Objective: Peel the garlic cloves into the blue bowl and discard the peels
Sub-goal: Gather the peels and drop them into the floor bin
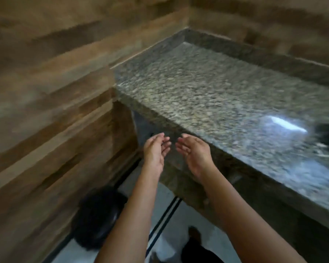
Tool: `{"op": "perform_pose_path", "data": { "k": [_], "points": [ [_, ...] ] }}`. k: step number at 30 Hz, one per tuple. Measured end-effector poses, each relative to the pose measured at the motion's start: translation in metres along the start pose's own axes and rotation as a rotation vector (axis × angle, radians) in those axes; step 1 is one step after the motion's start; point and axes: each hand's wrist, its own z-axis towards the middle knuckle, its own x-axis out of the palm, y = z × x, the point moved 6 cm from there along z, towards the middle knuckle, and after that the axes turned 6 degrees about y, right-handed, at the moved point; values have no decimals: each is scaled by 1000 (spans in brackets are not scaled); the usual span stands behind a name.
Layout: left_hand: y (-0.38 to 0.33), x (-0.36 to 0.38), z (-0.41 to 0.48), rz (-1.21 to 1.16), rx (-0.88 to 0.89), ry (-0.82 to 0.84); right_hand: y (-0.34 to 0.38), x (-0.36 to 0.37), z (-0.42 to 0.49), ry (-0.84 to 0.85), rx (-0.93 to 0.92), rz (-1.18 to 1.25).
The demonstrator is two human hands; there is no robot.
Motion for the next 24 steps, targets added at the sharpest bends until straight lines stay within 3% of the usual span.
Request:
{"op": "perform_pose_path", "data": {
  "k": [6,11,18,24],
  "points": [
    [62,197,-44,168,-28,432,122,-149,-39,-244,-261,174],
    [149,323,-84,355,-99,624,181,-279,-70,-399,-315,231],
    [236,403,-106,549,-150,661,212,-423,-90,-639,-251,85],
    [271,427,-100,663,-132,637,227,-485,-74,-755,-136,-320]
  ]
}}
